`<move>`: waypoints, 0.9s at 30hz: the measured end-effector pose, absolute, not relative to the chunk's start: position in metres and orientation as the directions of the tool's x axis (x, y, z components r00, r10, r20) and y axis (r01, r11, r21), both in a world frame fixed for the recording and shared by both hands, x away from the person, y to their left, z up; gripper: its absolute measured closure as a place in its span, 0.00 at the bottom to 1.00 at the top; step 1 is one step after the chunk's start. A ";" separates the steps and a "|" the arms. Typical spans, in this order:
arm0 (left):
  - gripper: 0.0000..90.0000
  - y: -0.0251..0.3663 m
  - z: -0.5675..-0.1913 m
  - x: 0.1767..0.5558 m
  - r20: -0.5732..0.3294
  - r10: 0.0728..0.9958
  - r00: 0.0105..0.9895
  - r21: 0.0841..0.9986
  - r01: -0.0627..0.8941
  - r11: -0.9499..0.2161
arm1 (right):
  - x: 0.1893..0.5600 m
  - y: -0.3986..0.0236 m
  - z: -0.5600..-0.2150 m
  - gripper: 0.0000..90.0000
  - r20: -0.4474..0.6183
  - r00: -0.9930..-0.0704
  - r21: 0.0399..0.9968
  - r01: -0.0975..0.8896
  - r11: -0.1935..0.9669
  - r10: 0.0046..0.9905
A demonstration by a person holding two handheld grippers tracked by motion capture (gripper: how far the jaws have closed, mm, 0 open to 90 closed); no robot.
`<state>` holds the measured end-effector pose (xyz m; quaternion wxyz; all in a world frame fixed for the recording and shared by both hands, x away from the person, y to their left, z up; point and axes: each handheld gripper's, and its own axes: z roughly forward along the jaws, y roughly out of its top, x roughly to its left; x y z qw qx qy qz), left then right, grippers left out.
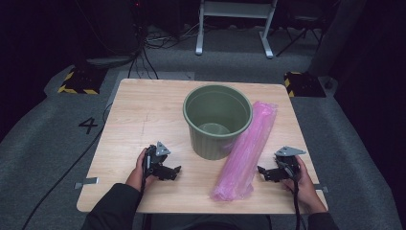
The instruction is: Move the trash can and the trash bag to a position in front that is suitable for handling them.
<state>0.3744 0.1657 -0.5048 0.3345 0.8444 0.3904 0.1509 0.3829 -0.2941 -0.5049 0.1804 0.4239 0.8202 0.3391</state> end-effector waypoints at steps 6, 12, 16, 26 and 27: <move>0.00 0.174 -0.505 0.367 -0.006 0.732 0.681 0.685 0.536 -0.493 | 0.384 -0.295 -0.505 0.00 -0.008 -0.590 0.709 0.566 0.421 0.807; 0.00 0.178 -0.505 0.365 -0.006 0.719 0.695 0.687 0.525 -0.502 | 0.382 -0.300 -0.505 0.01 -0.008 -0.635 0.709 0.541 0.452 0.772; 0.00 0.181 -0.505 0.363 -0.008 0.709 0.705 0.686 0.519 -0.510 | 0.378 -0.304 -0.504 0.09 -0.014 -0.664 0.723 0.509 0.466 0.747; 0.00 0.187 -0.505 0.360 -0.004 0.691 0.723 0.686 0.505 -0.524 | 0.375 -0.312 -0.500 0.20 -0.011 -0.687 0.731 0.490 0.474 0.727; 0.00 0.187 -0.505 0.360 -0.004 0.687 0.726 0.686 0.502 -0.527 | 0.375 -0.312 -0.500 0.20 -0.011 -0.687 0.731 0.490 0.474 0.727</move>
